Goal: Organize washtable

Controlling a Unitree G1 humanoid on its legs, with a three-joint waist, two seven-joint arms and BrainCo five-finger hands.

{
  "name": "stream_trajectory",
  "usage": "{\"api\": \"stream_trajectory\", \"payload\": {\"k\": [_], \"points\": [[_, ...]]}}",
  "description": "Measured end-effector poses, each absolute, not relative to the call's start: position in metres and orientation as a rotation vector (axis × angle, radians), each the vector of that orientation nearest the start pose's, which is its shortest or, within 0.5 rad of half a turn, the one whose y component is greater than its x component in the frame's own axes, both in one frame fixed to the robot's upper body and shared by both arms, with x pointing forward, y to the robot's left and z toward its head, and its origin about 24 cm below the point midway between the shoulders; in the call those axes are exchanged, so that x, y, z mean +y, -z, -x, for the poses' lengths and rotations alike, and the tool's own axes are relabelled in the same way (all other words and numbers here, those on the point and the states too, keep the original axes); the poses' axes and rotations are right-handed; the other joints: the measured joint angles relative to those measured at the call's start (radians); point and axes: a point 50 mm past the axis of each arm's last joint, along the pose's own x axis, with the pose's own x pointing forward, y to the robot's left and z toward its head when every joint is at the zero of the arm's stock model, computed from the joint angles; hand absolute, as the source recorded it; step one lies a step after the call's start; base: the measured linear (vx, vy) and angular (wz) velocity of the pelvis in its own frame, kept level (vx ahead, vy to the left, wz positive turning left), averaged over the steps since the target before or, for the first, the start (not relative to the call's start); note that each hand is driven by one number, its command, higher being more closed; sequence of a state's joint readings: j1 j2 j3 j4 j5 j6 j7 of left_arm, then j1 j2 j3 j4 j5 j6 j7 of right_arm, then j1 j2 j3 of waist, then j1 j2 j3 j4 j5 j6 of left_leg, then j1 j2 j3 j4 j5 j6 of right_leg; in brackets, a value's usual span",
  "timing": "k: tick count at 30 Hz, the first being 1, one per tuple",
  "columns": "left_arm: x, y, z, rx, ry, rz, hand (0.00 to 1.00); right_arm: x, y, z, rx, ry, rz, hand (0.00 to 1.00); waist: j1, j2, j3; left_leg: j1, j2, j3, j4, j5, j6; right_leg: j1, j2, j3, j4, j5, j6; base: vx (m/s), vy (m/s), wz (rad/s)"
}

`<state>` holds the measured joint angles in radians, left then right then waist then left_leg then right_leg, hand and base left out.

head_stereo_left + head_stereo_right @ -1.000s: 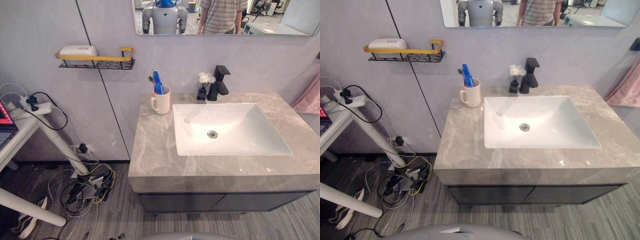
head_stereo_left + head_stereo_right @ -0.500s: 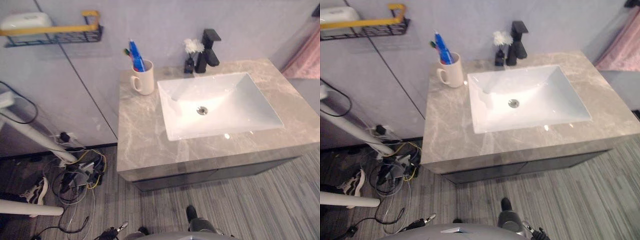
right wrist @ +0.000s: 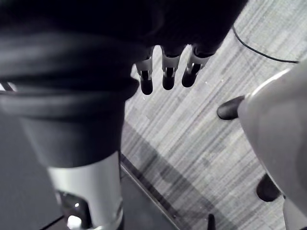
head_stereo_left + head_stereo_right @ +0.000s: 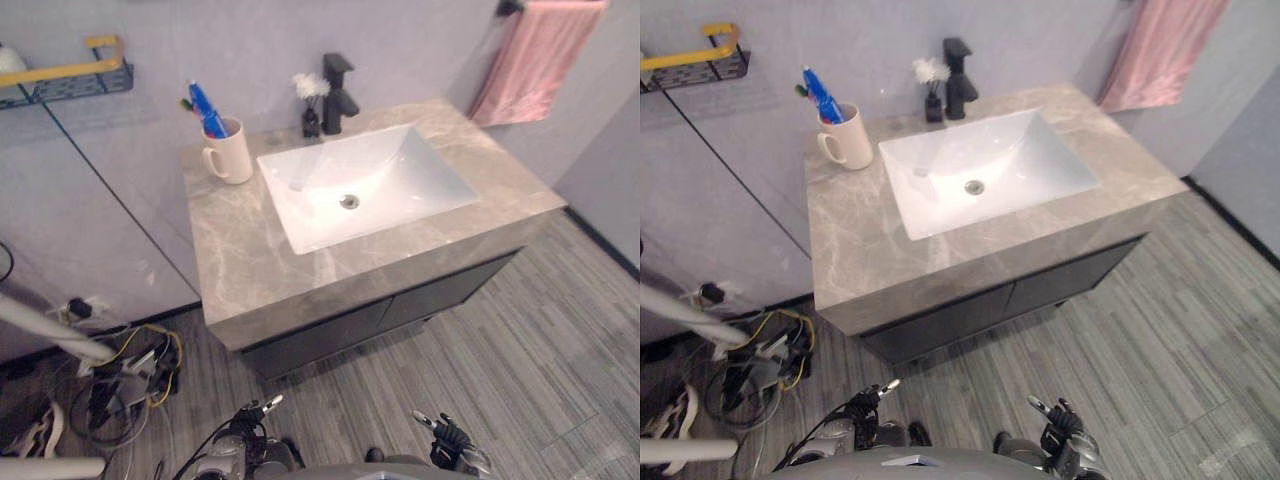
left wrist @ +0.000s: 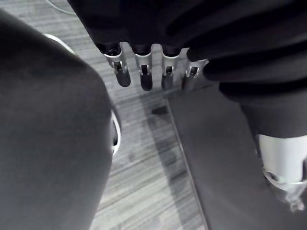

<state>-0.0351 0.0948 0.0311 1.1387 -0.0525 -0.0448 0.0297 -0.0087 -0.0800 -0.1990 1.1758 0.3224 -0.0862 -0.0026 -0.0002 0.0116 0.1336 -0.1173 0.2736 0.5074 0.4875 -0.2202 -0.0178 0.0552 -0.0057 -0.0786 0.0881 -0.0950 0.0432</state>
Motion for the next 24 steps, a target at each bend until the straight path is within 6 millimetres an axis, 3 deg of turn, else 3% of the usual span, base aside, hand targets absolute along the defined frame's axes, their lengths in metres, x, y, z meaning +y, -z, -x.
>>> {"api": "stream_trajectory", "payload": {"k": [1,3,5,6,8,9,10,11,12,13,15,16,18,20,21,22,23,24], "points": [[0.191,0.157,-0.126,1.054,-0.131,-0.04,0.0,-0.205,0.16,-0.108,1.024,0.419,-0.306,0.0,0.003,0.008,0.005,-0.008,0.027,-0.026,0.042,-0.004,-0.002,0.004,0.022,0.023,0.003,0.001,-0.013,-0.2,-0.123,-0.75],[0.191,0.157,-0.126,1.051,-0.136,-0.036,0.0,-0.209,0.16,-0.107,1.017,0.425,-0.293,0.0,0.012,0.017,0.013,-0.015,0.022,-0.176,0.088,-0.006,-0.006,-0.006,0.054,0.091,0.03,0.003,-0.021,-0.18,-0.151,-1.03],[0.185,0.158,-0.123,1.064,-0.124,-0.035,0.0,-0.217,0.16,-0.099,1.028,0.441,-0.273,0.0,0.008,0.05,0.014,0.028,-0.02,-0.346,0.055,-0.051,-0.042,-0.025,0.087,0.204,0.061,0.004,-0.023,-0.14,0.038,-1.39],[0.184,0.159,-0.122,1.067,-0.118,-0.037,0.0,-0.22,0.16,-0.096,1.032,0.447,-0.267,0.0,0.008,0.06,0.012,0.045,-0.037,-0.38,0.025,-0.077,-0.053,-0.036,0.096,0.233,0.068,0.005,-0.023,-0.1,0.125,-1.53],[0.179,0.161,-0.118,1.078,-0.114,-0.031,0.0,-0.226,0.16,-0.09,1.036,0.466,-0.262,0.0,0.007,0.077,0.008,0.072,-0.139,-0.468,-0.04,-0.11,-0.059,-0.062,0.113,0.353,0.034,0.015,-0.037,-0.05,0.161,-1.66],[0.179,0.162,-0.112,1.093,-0.113,-0.034,0.0,-0.229,0.16,-0.09,1.033,0.471,-0.257,0.0,0.008,0.091,-0.001,0.073,-0.16,-0.504,-0.045,-0.123,-0.068,-0.076,0.122,0.363,0.062,0.015,-0.04,0.04,0.216,-1.64],[0.184,0.162,-0.111,1.091,-0.123,-0.043,0.0,-0.229,0.159,-0.09,1.034,0.457,-0.245,0.0,0.009,0.067,0.001,0.079,-0.228,-0.568,-0.035,-0.145,-0.07,-0.124,0.13,0.359,0.167,0.011,-0.043,0.07,0.141,-1.54],[0.192,0.16,-0.114,1.079,-0.139,-0.05,0.0,-0.231,0.16,-0.086,1.052,0.448,-0.225,0.0,0.009,0.049,0.01,0.097,-0.287,-0.639,-0.011,-0.16,-0.05,-0.136,0.148,0.426,0.192,0.011,-0.039,0.08,0.171,-1.52],[0.192,0.16,-0.114,1.076,-0.147,-0.041,0.0,-0.235,0.16,-0.081,1.062,0.454,-0.213,0.0,0.007,0.048,0.004,0.096,-0.314,-0.674,-0.003,-0.165,-0.04,-0.146,0.166,0.47,0.194,0.011,-0.039,0.1,0.104,-1.65],[0.195,0.161,-0.108,1.092,-0.17,-0.026,0.0,-0.237,0.161,-0.072,1.082,0.461,-0.198,0.0,0.006,0.054,-0.009,0.105,-0.328,-0.677,-0.014,-0.176,-0.004,-0.168,0.2,0.54,0.201,0.011,-0.038,0.12,0.102,-1.71],[0.198,0.164,-0.095,1.123,-0.202,-0.004,0.0,-0.235,0.164,-0.058,1.127,0.449,-0.18,0.0,-0.001,0.049,-0.025,0.125,-0.3,-0.562,-0.089,-0.142,0.027,-0.189,0.229,0.632,0.185,0.044,-0.041,0.11,0.023,-1.93],[0.201,0.165,-0.088,1.14,-0.214,-0.001,0.0,-0.237,0.165,-0.05,1.155,0.465,-0.183,0.0,-0.021,0.052,-0.032,0.144,-0.288,-0.498,-0.14,-0.119,0.044,-0.198,0.236,0.671,0.172,0.064,-0.045,0.11,-0.009,-1.59],[0.202,0.166,-0.086,1.145,-0.229,0.014,0.0,-0.233,0.168,-0.031,1.208,0.479,-0.198,0.0,-0.06,0.04,-0.041,0.168,-0.279,-0.41,-0.197,-0.106,0.046,-0.222,0.27,0.735,0.166,0.091,-0.023,0.14,-0.031,-1.32],[0.202,0.165,-0.089,1.136,-0.231,0.021,0.0,-0.229,0.169,-0.03,1.208,0.48,-0.215,0.0,-0.073,0.034,-0.046,0.178,-0.274,-0.357,-0.203,-0.106,0.046,-0.237,0.295,0.78,0.174,0.096,-0.025,0.13,-0.04,-1.2],[0.199,0.164,-0.095,1.119,-0.226,0.029,0.0,-0.226,0.169,-0.031,1.202,0.475,-0.222,0.0,-0.076,0.014,-0.048,0.179,-0.268,-0.281,-0.191,-0.107,0.046,-0.268,0.332,0.791,0.229,0.107,-0.024,0.11,-0.062,-1.57],[0.198,0.163,-0.098,1.106,-0.226,0.033,0.0,-0.223,0.169,-0.036,1.185,0.465,-0.225,0.0,-0.075,0.005,-0.051,0.172,-0.267,-0.25,-0.17,-0.107,0.046,-0.291,0.355,0.776,0.271,0.117,-0.031,0.04,-0.129,-2.22],[0.194,0.163,-0.099,1.095,-0.223,0.045,0.0,-0.222,0.165,-0.049,1.128,0.441,-0.216,0.0,-0.077,-0.003,-0.043,0.141,-0.249,-0.198,-0.068,-0.106,0.046,-0.328,0.396,0.72,0.348,0.166,-0.038,-0.11,-0.153,-1.89],[0.193,0.162,-0.103,1.082,-0.216,0.041,0.0,-0.221,0.163,-0.057,1.097,0.426,-0.213,0.0,-0.074,-0.007,-0.029,0.118,-0.234,-0.181,-0.031,-0.142,0.043,-0.332,0.401,0.681,0.35,0.2,-0.021,-0.32,-0.284,-2.42]]}}
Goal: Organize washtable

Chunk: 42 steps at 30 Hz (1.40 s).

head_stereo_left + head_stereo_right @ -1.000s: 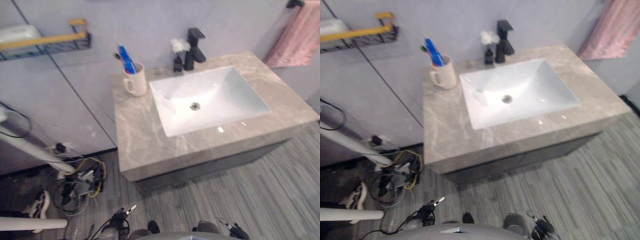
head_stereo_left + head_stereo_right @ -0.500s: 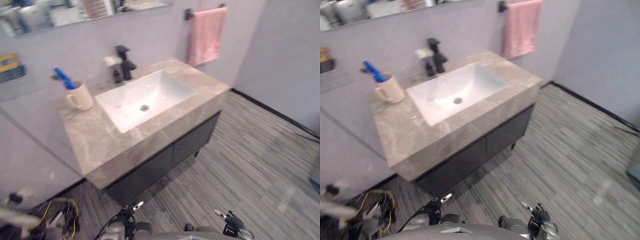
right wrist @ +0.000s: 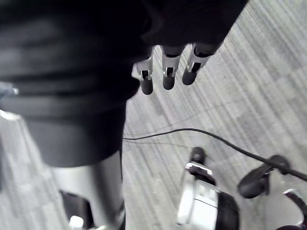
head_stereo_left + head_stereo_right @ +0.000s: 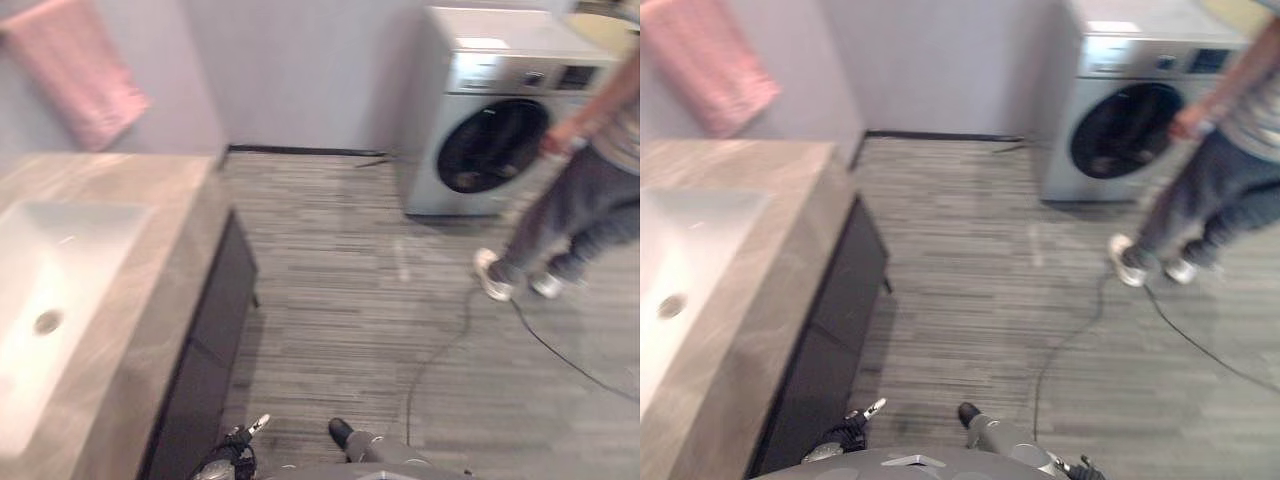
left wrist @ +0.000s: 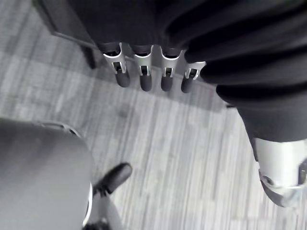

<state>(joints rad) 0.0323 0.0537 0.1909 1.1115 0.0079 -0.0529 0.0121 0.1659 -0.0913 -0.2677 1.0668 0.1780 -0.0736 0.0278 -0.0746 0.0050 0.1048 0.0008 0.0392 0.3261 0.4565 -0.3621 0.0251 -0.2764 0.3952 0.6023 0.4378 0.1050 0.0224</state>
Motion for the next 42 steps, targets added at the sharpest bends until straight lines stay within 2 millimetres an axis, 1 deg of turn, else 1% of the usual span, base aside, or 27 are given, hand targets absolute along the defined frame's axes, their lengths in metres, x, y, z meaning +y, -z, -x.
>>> {"api": "stream_trajectory", "payload": {"k": [1,2,3,5,7,9,11,12,13,15,16,19,21,24,27,28,30,31,32,33,34,35,36,38,40,41,42], "points": [[0.187,0.16,-0.109,1.059,-0.193,0.039,0.0,-0.224,0.158,-0.073,1.031,0.415,-0.209,0.0,-0.003,0.035,0.015,0.005,0.057,0.025,-0.093,0.03,0.024,0.001,-0.009,-0.146,-0.055,0.002,-0.009,-0.27,-0.233,-2.37],[0.18,0.16,-0.111,1.045,-0.156,0.025,0.0,-0.228,0.157,-0.077,1.018,0.428,-0.206,0.0,-0.014,0.02,0.017,0.042,0.054,0.103,-0.116,0.018,-0.006,-0.031,-0.13,-0.42,0.028,-0.135,-0.089,-0.21,-0.175,-2.24],[0.177,0.159,-0.115,1.036,-0.137,0.013,0.0,-0.229,0.156,-0.078,1.013,0.43,-0.207,0.0,-0.019,0.024,0.014,0.047,0.056,0.138,-0.129,0.018,-0.007,-0.038,-0.202,-0.541,0.056,-0.186,-0.109,0.02,-0.042,-1.99],[0.174,0.16,-0.12,1.047,-0.096,-0.015,0.0,-0.228,0.158,-0.076,1.028,0.452,-0.229,0.0,-0.026,0.041,0.015,0.1,0.062,0.262,-0.216,0.041,-0.045,-0.058,-0.41,-0.805,0.04,-0.252,-0.096,0.11,0.016,-1.84],[0.175,0.161,-0.116,1.071,-0.082,-0.036,0.0,-0.228,0.161,-0.069,1.063,0.467,-0.231,0.0,-0.032,0.04,0.017,0.137,0.074,0.345,-0.263,0.063,-0.082,-0.06,-0.464,-0.838,-0.058,-0.216,-0.043,0.21,-0.03,-1.48],[0.185,0.163,-0.109,1.102,-0.101,-0.052,0.0,-0.227,0.166,-0.05,1.124,0.506,-0.248,0.0,-0.044,0.03,0.014,0.168,0.102,0.376,-0.279,0.084,-0.119,-0.044,-0.45,-0.85,-0.069,-0.17,-0.053,0.3,-0.29,-0.89],[0.19,0.164,-0.107,1.108,-0.138,-0.02,0.0,-0.224,0.17,-0.027,1.187,0.578,-0.307,0.0,-0.057,0.026,0.015,0.181,0.16,0.363,-0.18,0.095,-0.14,-0.03,-0.414,-0.839,-0.022,-0.228,-0.103,0.3,-0.498,-0.45],[0.191,0.165,-0.102,1.111,-0.198,0.037,0.0,-0.221,0.171,-0.014,1.198,0.64,-0.367,0.0,-0.051,0.031,0.019,0.172,0.244,0.352,0.004,0.096,-0.139,0.011,-0.369,-0.81,-0.009,-0.267,-0.128,0.2,-0.488,-0.67],[0.191,0.165,-0.097,1.113,-0.233,0.068,0.0,-0.222,0.171,-0.011,1.193,0.657,-0.379,0.0,-0.05,0.036,0.019,0.158,0.295,0.349,0.115,0.105,-0.127,0.032,-0.344,-0.8,-0.01,-0.284,-0.14,0.15,-0.472,-0.92],[0.196,0.167,-0.08,1.104,-0.374,0.183,0.0,-0.224,0.17,-0.007,1.185,0.67,-0.384,0.0,-0.033,0.041,0.027,0.036,0.471,0.215,0.575,0.218,0.027,0.12,-0.24,-0.728,0.013,-0.345,-0.191,0.05,-0.418,-1.24],[0.198,0.165,-0.081,1.087,-0.384,0.187,0.0,-0.224,0.17,-0.007,1.182,0.669,-0.384,0.0,-0.026,0.041,0.028,-0.007,0.475,0.154,0.668,0.22,0.017,0.133,-0.222,-0.701,0.023,-0.358,-0.204,0.03,-0.306,-1.17],[0.204,0.163,-0.083,1.047,-0.421,0.216,0.0,-0.226,0.169,-0.014,1.154,0.662,-0.388,0.0,0.001,0.034,0.025,-0.172,0.389,-0.017,0.848,0.215,-0.048,0.194,-0.176,-0.576,0.033,-0.407,-0.227,0.18,-0.216,-1.27],[0.205,0.16,-0.088,1.007,-0.442,0.255,0.0,-0.227,0.168,-0.024,1.138,0.643,-0.384,0.0,0.03,0.029,0.025,-0.291,0.243,-0.083,0.753,0.165,-0.111,0.256,-0.16,-0.438,-0.005,-0.414,-0.209,0.32,-0.155,-1.54],[0.205,0.16,-0.089,1.0,-0.453,0.272,0.0,-0.227,0.166,-0.043,1.114,0.567,-0.337,0.0,0.032,0.026,0.025,-0.351,0.216,-0.064,0.529,0.115,-0.092,0.318,-0.16,-0.368,-0.054,-0.43,-0.176,0.36,-0.081,-1.12],[0.204,0.158,-0.095,0.981,-0.458,0.278,0.0,-0.226,0.162,-0.064,1.061,0.507,-0.304,0.0,0.039,0.009,0.018,-0.389,0.155,-0.098,0.084,0.135,-0.088,0.417,-0.178,-0.274,-0.1,-0.467,-0.177,0.36,-0.019,-0.83],[0.206,0.158,-0.095,0.977,-0.466,0.278,0.0,-0.225,0.163,-0.062,1.061,0.523,-0.32,0.0,0.058,-0.012,-0.012,-0.401,0.127,-0.106,0.081,0.184,-0.087,0.443,-0.22,-0.24,-0.103,-0.512,-0.163,0.5,0.074,-1.15],[0.207,0.159,-0.093,0.991,-0.474,0.271,0.0,-0.218,0.163,-0.066,1.057,0.492,-0.321,0.0,0.082,-0.057,-0.045,-0.357,0.079,-0.018,0.105,0.178,-0.052,0.477,-0.293,-0.23,-0.023,-0.524,-0.141,0.79,-0.008,-0.93],[0.215,0.158,-0.093,1.007,-0.459,0.216,0.0,-0.209,0.166,-0.06,1.077,0.495,-0.353,0.0,0.056,-0.101,-0.076,-0.281,0.019,0.011,0.063,0.14,-0.012,0.396,-0.325,-0.304,0.203,-0.488,-0.083,0.78,-0.145,-0.11],[0.217,0.159,-0.091,1.026,-0.433,0.186,0.0,-0.203,0.169,-0.058,1.099,0.488,-0.373,0.0,0.044,-0.114,-0.073,-0.227,-0.002,0.008,0.013,0.135,-0.004,0.319,-0.323,-0.346,0.378,-0.35,0.01,0.7,-0.16,0.17],[0.217,0.159,-0.093,1.037,-0.407,0.164,0.0,-0.201,0.17,-0.055,1.113,0.486,-0.378,0.0,0.03,-0.114,-0.07,-0.184,-0.011,-0.003,-0.025,0.134,-0.003,0.275,-0.316,-0.375,0.466,-0.231,0.061,0.5,-0.077,0.21],[0.214,0.161,-0.094,1.075,-0.353,0.124,0.0,-0.203,0.17,-0.052,1.123,0.495,-0.379,0.0,0.02,-0.092,-0.043,-0.062,-0.013,-0.017,-0.112,0.135,-0.004,0.196,-0.326,-0.454,0.642,-0.205,0.056,0.43,-0.091,-0.01],[0.206,0.162,-0.097,1.086,-0.302,0.1,0.0,-0.212,0.168,-0.055,1.109,0.502,-0.356,0.0,0.013,-0.066,-0.008,0.063,0.003,-0.013,-0.185,0.135,-0.004,0.121,-0.354,-0.542,0.763,-0.263,-0.024,0.36,-0.082,-0.2],[0.202,0.163,-0.097,1.09,-0.27,0.085,0.0,-0.216,0.167,-0.056,1.105,0.501,-0.341,0.0,0.008,-0.047,0.002,0.116,0.015,-0.003,-0.215,0.135,-0.004,0.078,-0.366,-0.575,0.781,-0.291,-0.047,0.18,-0.052,-0.5],[0.192,0.161,-0.109,1.072,-0.202,0.056,0.0,-0.221,0.166,-0.056,1.094,0.496,-0.314,0.0,-0.008,-0.008,0.015,0.238,0.056,0.04,-0.276,0.136,-0.006,-0.089,-0.387,-0.651,0.668,-0.37,-0.054,-0.02,-0.017,-0.4],[0.187,0.156,-0.128,1.024,-0.193,0.066,0.0,-0.22,0.168,-0.047,1.111,0.525,-0.334,0.0,-0.037,-0.016,0.023,0.329,0.068,0.051,-0.312,0.136,-0.006,-0.214,-0.416,-0.67,0.394,-0.358,-0.013,-0.11,-0.037,0.03],[0.185,0.155,-0.132,1.009,-0.185,0.068,0.0,-0.22,0.169,-0.038,1.129,0.553,-0.349,0.0,-0.053,-0.018,0.022,0.357,0.068,0.045,-0.322,0.136,-0.006,-0.227,-0.423,-0.666,0.223,-0.32,0.024,0.07,-0.141,0.39],[0.183,0.154,-0.134,0.995,-0.168,0.057,0.0,-0.221,0.17,-0.022,1.167,0.585,-0.356,0.0,-0.074,-0.029,0.018,0.39,0.058,0.014,-0.31,0.143,-0.017,-0.226,-0.452,-0.682,0.104,-0.154,-0.025,0.25,-0.217,0.28]]}}
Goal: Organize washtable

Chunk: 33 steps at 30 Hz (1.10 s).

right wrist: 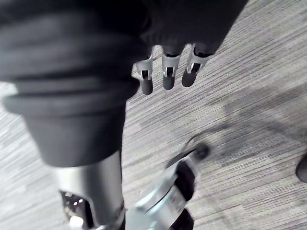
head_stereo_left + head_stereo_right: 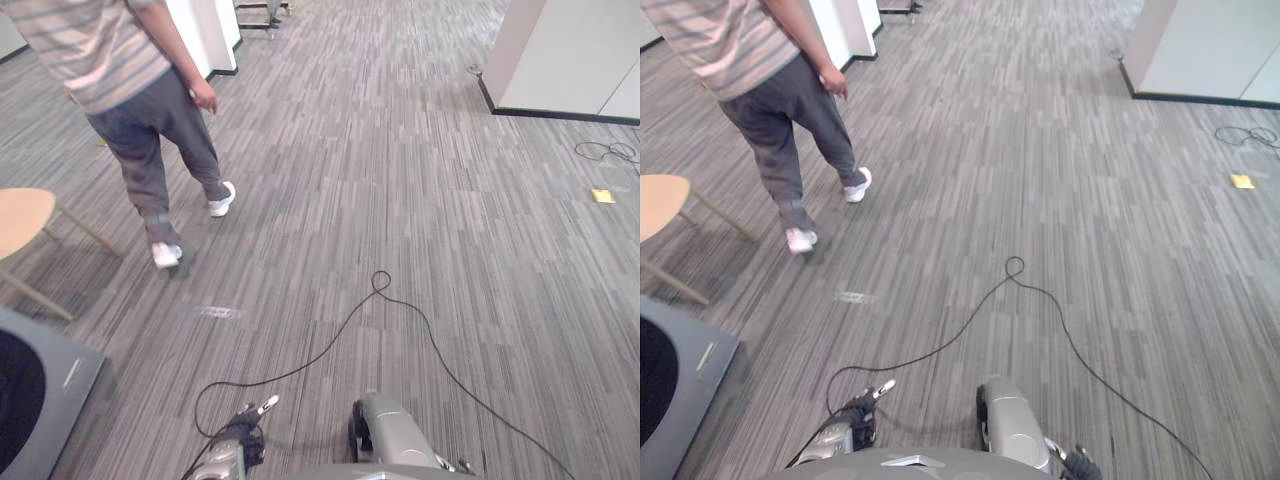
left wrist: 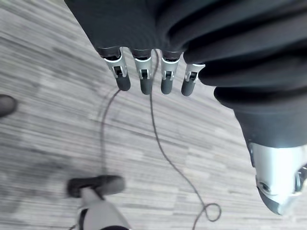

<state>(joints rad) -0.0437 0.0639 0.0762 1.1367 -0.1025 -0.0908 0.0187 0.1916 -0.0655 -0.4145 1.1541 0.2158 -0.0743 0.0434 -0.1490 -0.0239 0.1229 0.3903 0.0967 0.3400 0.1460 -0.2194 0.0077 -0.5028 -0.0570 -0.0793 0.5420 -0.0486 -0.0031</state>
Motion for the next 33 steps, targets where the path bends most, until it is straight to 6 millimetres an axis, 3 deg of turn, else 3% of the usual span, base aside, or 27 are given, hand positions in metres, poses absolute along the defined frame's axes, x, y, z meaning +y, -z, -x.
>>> {"api": "stream_trajectory", "payload": {"k": [1,2,4,5,7,9,11,12,13,14,15,17,18,19,20,21,22,23,24,25,26,28,29,30,31,32,33], "points": [[0.175,0.155,-0.134,0.997,-0.156,0.075,0.0,-0.225,0.17,-0.02,1.172,0.608,-0.36,0.0,-0.004,0.026,-0.002,0.001,0.028,-0.011,0.026,0.008,-0.013,-0.007,0.019,-0.008,0.047,-0.048,-0.029,0.57,-0.344,0.11],[0.167,0.156,-0.134,0.997,-0.156,0.115,0.0,-0.227,0.17,-0.017,1.165,0.657,-0.393,0.0,-0.006,0.052,0.002,-0.036,0.063,-0.048,0.138,0.056,-0.077,-0.011,0.03,-0.015,0.118,-0.121,-0.063,0.74,-0.407,-0.19],[0.16,0.158,-0.129,1.007,-0.197,0.188,0.0,-0.227,0.17,-0.014,1.162,0.704,-0.433,0.0,-0.006,0.083,0.023,-0.138,0.119,-0.148,0.471,0.171,-0.133,0.065,0.076,-0.022,0.145,-0.209,-0.095,0.72,-0.409,-0.21],[0.159,0.16,-0.121,1.023,-0.243,0.238,0.0,-0.23,0.169,-0.014,1.158,0.714,-0.434,0.0,0.002,0.096,0.031,-0.244,0.148,-0.205,0.786,0.202,-0.164,0.154,0.114,-0.022,0.118,-0.233,-0.117,0.57,-0.299,-0.26],[0.162,0.16,-0.118,1.012,-0.284,0.28,0.0,-0.23,0.168,-0.022,1.141,0.676,-0.408,0.0,0.028,0.093,0.043,-0.41,0.159,-0.268,1.181,0.208,-0.178,0.318,0.159,-0.013,0.028,-0.266,-0.145,0.62,-0.318,-0.31],[0.176,0.155,-0.126,0.958,-0.294,0.261,0.0,-0.227,0.168,-0.032,1.125,0.644,-0.404,0.0,0.059,0.052,0.051,-0.556,0.116,-0.255,1.3,0.164,-0.159,0.457,0.156,0.036,-0.047,-0.283,-0.155,0.41,-0.255,-0.47],[0.191,0.153,-0.124,0.937,-0.345,0.254,0.0,-0.23,0.164,-0.058,1.06,0.594,-0.373,0.0,0.098,0.044,0.04,-0.732,0.135,-0.163,1.11,0.087,-0.076,0.592,0.148,0.123,-0.158,-0.294,-0.136,-0.15,-0.078,-0.95],[0.194,0.154,-0.12,0.946,-0.36,0.254,0.0,-0.23,0.162,-0.066,1.042,0.57,-0.355,0.0,0.106,0.045,0.041,-0.767,0.151,-0.128,1.015,0.074,-0.064,0.621,0.146,0.146,-0.181,-0.302,-0.123,-0.33,-0.033,-1.05],[0.201,0.156,-0.107,0.961,-0.412,0.27,0.0,-0.233,0.158,-0.078,1.013,0.541,-0.33,0.0,0.104,0.044,0.04,-0.801,0.153,-0.077,0.763,0.071,-0.059,0.671,0.129,0.179,-0.219,-0.319,-0.114,-0.35,-0.036,-0.89],[0.205,0.157,-0.1,0.968,-0.446,0.282,0.0,-0.235,0.156,-0.082,0.992,0.546,-0.327,0.0,0.109,0.043,0.037,-0.781,0.126,-0.037,0.401,0.089,-0.085,0.717,0.104,0.197,-0.248,-0.347,-0.095,-0.31,-0.018,-0.73],[0.206,0.157,-0.098,0.971,-0.45,0.281,0.0,-0.238,0.156,-0.081,0.989,0.556,-0.328,0.0,0.109,0.042,0.036,-0.772,0.102,-0.04,0.25,0.103,-0.095,0.741,0.092,0.206,-0.261,-0.364,-0.086,-0.28,0.12,-0.54],[0.208,0.161,-0.088,1.001,-0.499,0.297,0.0,-0.248,0.156,-0.067,1.01,0.611,-0.321,0.0,0.109,0.042,0.01,-0.76,0.021,-0.039,0.134,0.15,-0.033,0.783,0.057,0.252,-0.121,-0.409,-0.012,0.02,0.345,-0.54],[0.207,0.162,-0.083,1.018,-0.505,0.3,0.0,-0.249,0.157,-0.06,1.023,0.62,-0.319,0.0,0.114,0.034,-0.004,-0.747,-0.006,-0.06,0.149,0.189,-0.001,0.765,0.05,0.265,-0.028,-0.409,-0.011,0.34,0.295,-0.83],[0.223,0.161,-0.077,1.032,-0.523,0.255,0.0,-0.242,0.162,-0.047,1.07,0.629,-0.339,0.0,0.133,-0.043,-0.045,-0.726,-0.063,-0.059,0.208,0.238,0.0,0.706,0.003,0.285,0.198,-0.377,0.011,0.38,0.091,-0.48],[0.236,0.16,-0.074,1.05,-0.52,0.207,0.0,-0.232,0.168,-0.034,1.134,0.628,-0.365,0.0,0.117,-0.103,-0.078,-0.7,-0.112,-0.047,0.251,0.174,0.006,0.677,-0.038,0.279,0.33,-0.274,0.007,0.26,-0.006,-0.05],[0.241,0.159,-0.076,1.07,-0.495,0.172,0.0,-0.226,0.171,-0.023,1.185,0.637,-0.389,0.0,0.098,-0.137,-0.084,-0.654,-0.147,-0.062,0.26,0.119,0.014,0.646,-0.058,0.244,0.429,-0.081,0.021,0.04,-0.075,0.54],[0.241,0.158,-0.085,1.073,-0.45,0.137,0.0,-0.22,0.173,-0.011,1.224,0.643,-0.41,0.0,0.079,-0.128,-0.076,-0.573,-0.168,-0.093,0.229,0.071,0.014,0.586,-0.075,0.186,0.556,0.077,0.002,-0.12,-0.056,0.5],[0.238,0.159,-0.086,1.09,-0.42,0.119,0.0,-0.218,0.174,-0.011,1.228,0.632,-0.411,0.0,0.073,-0.121,-0.07,-0.531,-0.17,-0.11,0.211,0.052,0.01,0.537,-0.07,0.166,0.628,0.006,-0.021,0.08,-0.057,0.29],[0.221,0.163,-0.09,1.121,-0.33,0.09,0.0,-0.219,0.174,-0.01,1.229,0.626,-0.411,0.0,0.063,-0.082,-0.052,-0.397,-0.144,-0.131,0.121,0.025,0.005,0.417,-0.029,0.137,0.707,-0.143,-0.031,0.18,-0.039,0.06],[0.213,0.164,-0.092,1.127,-0.297,0.087,0.0,-0.22,0.173,-0.008,1.234,0.624,-0.406,0.0,0.063,-0.057,-0.042,-0.338,-0.127,-0.132,0.08,0.02,0.006,0.373,-0.002,0.126,0.691,-0.187,-0.035,0.18,-0.02,0.04],[0.202,0.165,-0.097,1.127,-0.236,0.069,0.0,-0.222,0.173,-0.003,1.24,0.624,-0.399,0.0,0.048,-0.007,-0.023,-0.233,-0.086,-0.139,0.019,0.017,0.011,0.294,0.054,0.107,0.581,-0.244,-0.031,-0.08,0.038,0.28],[0.186,0.162,-0.116,1.087,-0.183,0.075,0.0,-0.222,0.172,0.007,1.235,0.672,-0.43,0.0,0.011,0.012,-0.022,-0.178,-0.06,-0.173,-0.021,-0.021,0.037,0.166,0.053,0.087,0.322,-0.25,-0.002,-0.21,0.09,0.66],[0.176,0.156,-0.138,1.027,-0.15,0.083,0.0,-0.222,0.172,0.015,1.24,0.719,-0.457,0.0,0.001,0.024,-0.011,-0.141,-0.047,-0.192,-0.035,-0.089,0.001,0.092,0.027,0.092,0.126,-0.2,0.051,-0.21,0.078,0.63],[0.172,0.153,-0.146,0.996,-0.14,0.09,0.0,-0.221,0.172,0.017,1.251,0.728,-0.457,0.0,0.001,0.013,-0.007,-0.119,-0.052,-0.196,-0.041,-0.111,-0.019,0.066,0.002,0.093,0.032,-0.125,0.057,0.11,-0.116,0.6],[0.161,0.152,-0.148,0.983,-0.118,0.109,0.0,-0.227,0.171,0.025,1.269,0.752,-0.437,0.0,-0.017,0.029,-0.018,-0.09,-0.041,-0.229,-0.041,-0.15,0.02,0.056,-0.013,0.039,0.077,-0.07,0.0,0.57,-0.307,0.28],[0.153,0.153,-0.148,0.984,-0.11,0.138,0.0,-0.23,0.17,0.023,1.26,0.765,-0.436,0.0,-0.018,0.052,-0.029,-0.113,-0.023,-0.23,0.07,-0.122,-0.021,0.054,-0.003,0.039,0.144,-0.163,-0.009,0.75,-0.42,0.24],[0.151,0.153,-0.148,0.98,-0.117,0.155,0.0,-0.23,0.17,0.022,1.253,0.767,-0.437,0.0,-0.019,0.052,-0.025,-0.138,-0.013,-0.231,0.164,-0.108,-0.046,0.07,-0.006,0.032,0.161,-0.192,-0.029,0.8,-0.446,0.12]]}}
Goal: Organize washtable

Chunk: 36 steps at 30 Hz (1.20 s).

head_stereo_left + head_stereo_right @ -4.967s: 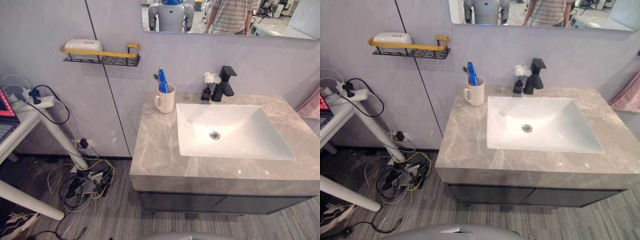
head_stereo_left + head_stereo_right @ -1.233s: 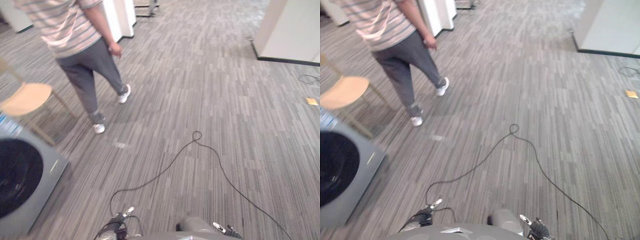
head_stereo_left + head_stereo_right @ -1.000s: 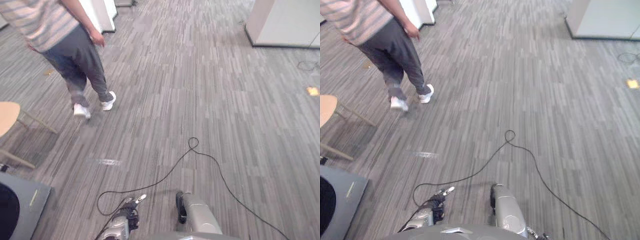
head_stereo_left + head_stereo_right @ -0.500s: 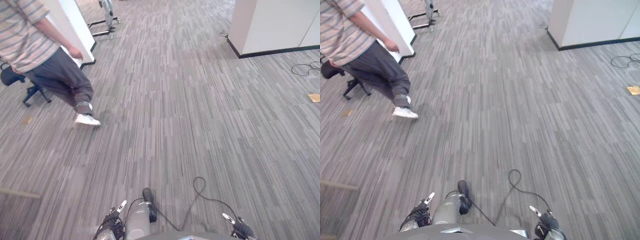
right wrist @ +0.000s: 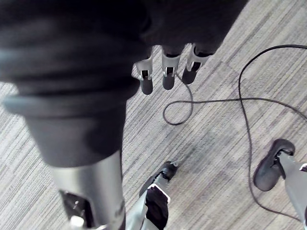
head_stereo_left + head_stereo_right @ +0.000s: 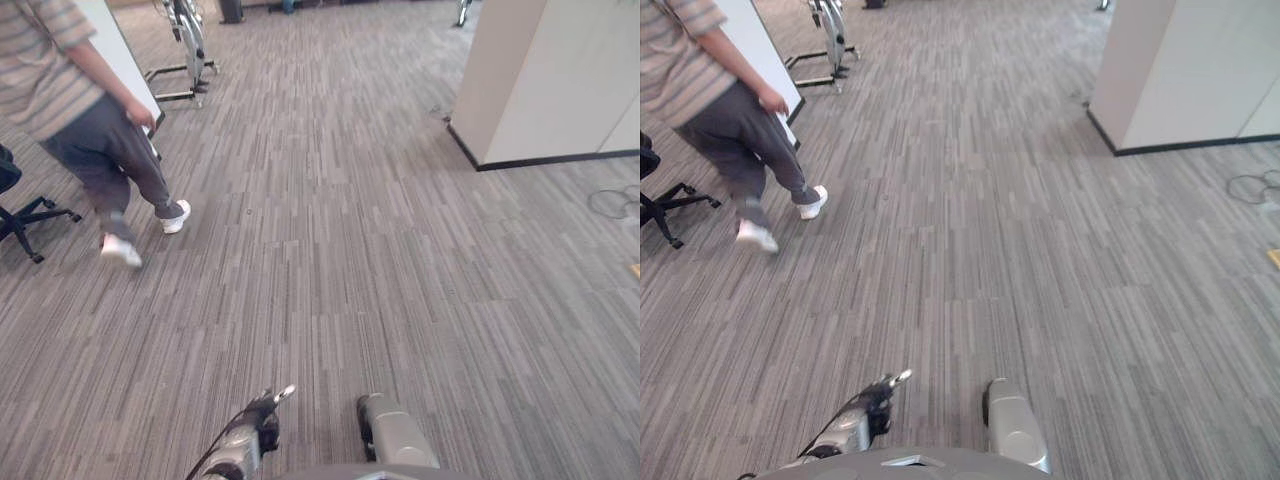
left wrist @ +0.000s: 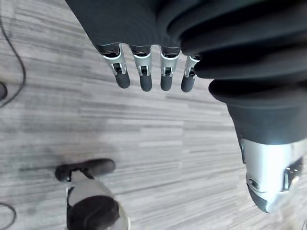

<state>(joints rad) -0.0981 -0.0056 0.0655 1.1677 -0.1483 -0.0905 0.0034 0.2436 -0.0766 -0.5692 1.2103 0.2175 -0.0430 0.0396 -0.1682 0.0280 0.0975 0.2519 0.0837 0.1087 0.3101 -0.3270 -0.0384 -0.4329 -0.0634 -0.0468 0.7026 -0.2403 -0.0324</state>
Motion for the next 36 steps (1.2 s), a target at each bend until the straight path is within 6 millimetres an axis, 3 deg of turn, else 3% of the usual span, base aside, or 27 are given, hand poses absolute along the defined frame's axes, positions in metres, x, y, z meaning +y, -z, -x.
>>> {"api": "stream_trajectory", "payload": {"k": [3,5,7,8,9,11,12,13,14,15,16,17,18,19,20,21,23,24,25,26,27,28,29,30,32,34,36], "points": [[0.151,0.159,-0.131,1.009,-0.258,0.31,0.0,-0.23,0.17,0.013,1.233,0.732,-0.422,0.0,0.018,0.035,0.024,-0.233,0.091,-0.062,0.795,0.229,-0.185,0.211,0.068,-0.038,-0.038,-0.11,-0.066,0.71,-0.393,-0.09],[0.161,0.162,-0.114,1.02,-0.309,0.325,0.0,-0.231,0.169,-0.006,1.195,0.674,-0.389,0.0,0.043,0.026,0.023,-0.35,0.087,-0.049,1.033,0.245,-0.162,0.383,0.098,-0.015,-0.15,-0.132,-0.094,0.65,-0.317,-0.46],[0.176,0.158,-0.118,0.979,-0.329,0.297,0.0,-0.229,0.166,-0.037,1.133,0.574,-0.336,0.0,0.079,0.006,0.023,-0.499,0.105,0.032,0.973,0.197,-0.075,0.515,0.103,0.045,-0.28,-0.134,-0.095,0.27,-0.161,-0.61],[0.186,0.156,-0.12,0.959,-0.358,0.289,0.0,-0.235,0.163,-0.054,1.083,0.558,-0.32,0.0,0.105,-0.001,0.024,-0.561,0.122,0.102,0.83,0.166,-0.032,0.574,0.095,0.09,-0.34,-0.131,-0.091,-0.09,-0.042,-0.83],[0.19,0.156,-0.117,0.961,-0.367,0.28,0.0,-0.236,0.161,-0.062,1.065,0.55,-0.316,0.0,0.114,-0.003,0.025,-0.58,0.122,0.134,0.717,0.155,-0.019,0.612,0.087,0.102,-0.377,-0.129,-0.086,-0.19,-0.015,-0.93],[0.196,0.16,-0.1,1.005,-0.384,0.258,0.0,-0.241,0.156,-0.08,1.002,0.544,-0.302,0.0,0.12,-0.013,0.022,-0.567,0.061,0.192,0.119,0.196,-0.047,0.714,0.048,0.149,-0.459,-0.132,-0.059,-0.17,0.016,-0.78],[0.196,0.163,-0.091,1.028,-0.398,0.262,0.0,-0.245,0.155,-0.08,0.99,0.553,-0.291,0.0,0.121,0.013,0.022,-0.57,0.046,0.171,-0.119,0.251,-0.035,0.751,0.062,0.172,-0.45,-0.141,-0.042,-0.1,0.155,-0.48],[0.196,0.163,-0.09,1.028,-0.397,0.263,0.0,-0.249,0.155,-0.077,0.996,0.563,-0.28,0.0,0.118,0.018,0.02,-0.585,0.04,0.17,-0.141,0.264,-0.015,0.771,0.065,0.18,-0.43,-0.152,-0.025,0.04,0.332,-0.48],[0.201,0.162,-0.09,1.021,-0.404,0.251,0.0,-0.25,0.157,-0.062,1.039,0.576,-0.272,0.0,0.133,-0.001,0.012,-0.582,0.029,0.172,-0.086,0.358,0.052,0.789,0.053,0.21,-0.334,-0.17,-0.01,0.12,0.365,-0.53],[0.209,0.161,-0.089,1.028,-0.397,0.219,0.0,-0.245,0.161,-0.051,1.074,0.575,-0.279,0.0,0.135,-0.05,-0.022,-0.579,0.011,0.216,0.016,0.377,0.067,0.741,0.013,0.214,-0.158,-0.157,0.012,0.27,0.285,-0.49],[0.211,0.161,-0.088,1.033,-0.389,0.202,0.0,-0.241,0.163,-0.043,1.1,0.578,-0.289,0.0,0.123,-0.075,-0.036,-0.579,-0.008,0.222,0.066,0.37,0.075,0.708,-0.005,0.203,-0.045,-0.125,0.051,0.3,0.19,0.05],[0.218,0.16,-0.094,1.036,-0.366,0.159,0.0,-0.238,0.167,-0.025,1.156,0.61,-0.315,0.0,0.095,-0.132,-0.037,-0.555,-0.063,0.213,0.136,0.281,0.088,0.648,-0.04,0.18,0.169,0.04,0.052,0.09,0.088,0.69],[0.219,0.159,-0.099,1.051,-0.32,0.108,0.0,-0.232,0.17,-0.003,1.218,0.642,-0.344,0.0,0.079,-0.148,-0.035,-0.506,-0.11,0.178,0.139,0.234,0.092,0.615,-0.062,0.142,0.272,0.277,0.057,0.14,0.021,1.03],[0.217,0.159,-0.105,1.07,-0.251,0.049,0.0,-0.225,0.172,0.011,1.276,0.642,-0.36,0.0,0.065,-0.149,-0.023,-0.433,-0.132,0.142,0.114,0.187,0.087,0.53,-0.058,0.113,0.407,0.355,0.043,0.22,-0.094,0.72],[0.215,0.16,-0.105,1.08,-0.236,0.042,0.0,-0.224,0.172,0.011,1.281,0.634,-0.361,0.0,0.068,-0.141,-0.01,-0.384,-0.131,0.136,0.087,0.17,0.077,0.466,-0.048,0.112,0.48,0.233,0.025,0.61,-0.15,0.2],[0.207,0.162,-0.103,1.106,-0.192,0.025,0.0,-0.226,0.172,0.009,1.27,0.628,-0.355,0.0,0.065,-0.104,0.013,-0.272,-0.112,0.128,0.01,0.154,0.065,0.348,-0.011,0.095,0.527,0.058,-0.005,0.61,-0.153,-0.18],[0.179,0.166,-0.105,1.12,-0.095,0.029,0.0,-0.236,0.169,0.008,1.259,0.631,-0.324,0.0,0.046,-0.008,0.039,-0.128,-0.038,0.124,-0.091,0.134,0.08,0.17,0.045,0.029,0.327,-0.064,-0.028,0.19,-0.028,0.02],[0.171,0.166,-0.107,1.114,-0.08,0.043,0.0,-0.237,0.169,0.01,1.253,0.646,-0.328,0.0,0.04,0.004,0.035,-0.104,-0.024,0.119,-0.096,0.117,0.078,0.118,0.043,0.022,0.239,-0.065,-0.011,-0.2,0.151,0.39],[0.158,0.164,-0.115,1.095,-0.057,0.07,0.0,-0.235,0.169,0.008,1.242,0.651,-0.336,0.0,0.036,0.019,0.043,-0.063,-0.008,0.124,-0.084,0.077,0.062,0.043,0.017,0.034,0.059,-0.032,0.044,-0.22,0.187,0.64],[0.149,0.162,-0.121,1.071,-0.044,0.092,0.0,-0.227,0.169,0.013,1.252,0.639,-0.345,0.0,0.036,-0.007,0.038,-0.048,-0.005,0.137,-0.034,0.022,0.028,0.014,-0.022,0.083,-0.188,0.042,0.098,-0.15,0.124,0.74],[0.149,0.162,-0.122,1.063,-0.05,0.097,0.0,-0.223,0.17,0.016,1.265,0.629,-0.346,0.0,0.036,-0.013,0.036,-0.039,-0.007,0.138,0.007,-0.011,0.009,0.012,-0.041,0.096,-0.22,0.154,0.112,0.17,-0.167,0.77],[0.135,0.162,-0.12,1.064,-0.047,0.146,0.0,-0.219,0.171,0.019,1.29,0.617,-0.346,0.0,0.037,-0.025,0.039,-0.027,0.022,0.135,0.081,-0.032,0.004,0.014,-0.04,0.085,-0.124,0.178,0.059,0.53,-0.432,0.76],[0.128,0.161,-0.122,1.058,-0.018,0.16,0.0,-0.22,0.171,0.01,1.272,0.587,-0.326,0.0,0.033,-0.014,0.036,-0.043,0.058,0.135,0.213,0.003,0.001,0.035,-0.049,0.048,-0.053,0.087,0.041,0.61,-0.502,0.7],[0.128,0.161,-0.123,1.055,-0.024,0.166,0.0,-0.222,0.17,0.006,1.256,0.581,-0.319,0.0,0.033,-0.014,0.039,-0.065,0.082,0.134,0.308,0.028,-0.011,0.055,-0.048,0.027,-0.036,0.061,0.031,0.58,-0.448,0.62],[0.138,0.161,-0.121,1.045,-0.123,0.234,0.0,-0.225,0.167,-0.006,1.204,0.559,-0.304,0.0,0.039,-0.001,0.038,-0.144,0.182,0.178,0.705,0.19,-0.061,0.179,-0.037,-0.047,-0.025,-0.035,-0.007,0.48,-0.374,0.64],[0.148,0.16,-0.121,1.011,-0.21,0.286,0.0,-0.229,0.165,-0.016,1.164,0.564,-0.304,0.0,0.051,0.006,0.033,-0.2,0.26,0.25,0.923,0.284,-0.063,0.271,-0.017,-0.08,-0.071,-0.069,-0.022,0.39,-0.303,0.4],[0.156,0.158,-0.123,0.981,-0.269,0.309,0.0,-0.233,0.163,-0.031,1.121,0.562,-0.302,0.0,0.065,0.01,0.03,-0.261,0.29,0.308,0.984,0.28,-0.05,0.333,-0.002,-0.085,-0.155,-0.068,-0.032,0.37,-0.217,0.03]]}}
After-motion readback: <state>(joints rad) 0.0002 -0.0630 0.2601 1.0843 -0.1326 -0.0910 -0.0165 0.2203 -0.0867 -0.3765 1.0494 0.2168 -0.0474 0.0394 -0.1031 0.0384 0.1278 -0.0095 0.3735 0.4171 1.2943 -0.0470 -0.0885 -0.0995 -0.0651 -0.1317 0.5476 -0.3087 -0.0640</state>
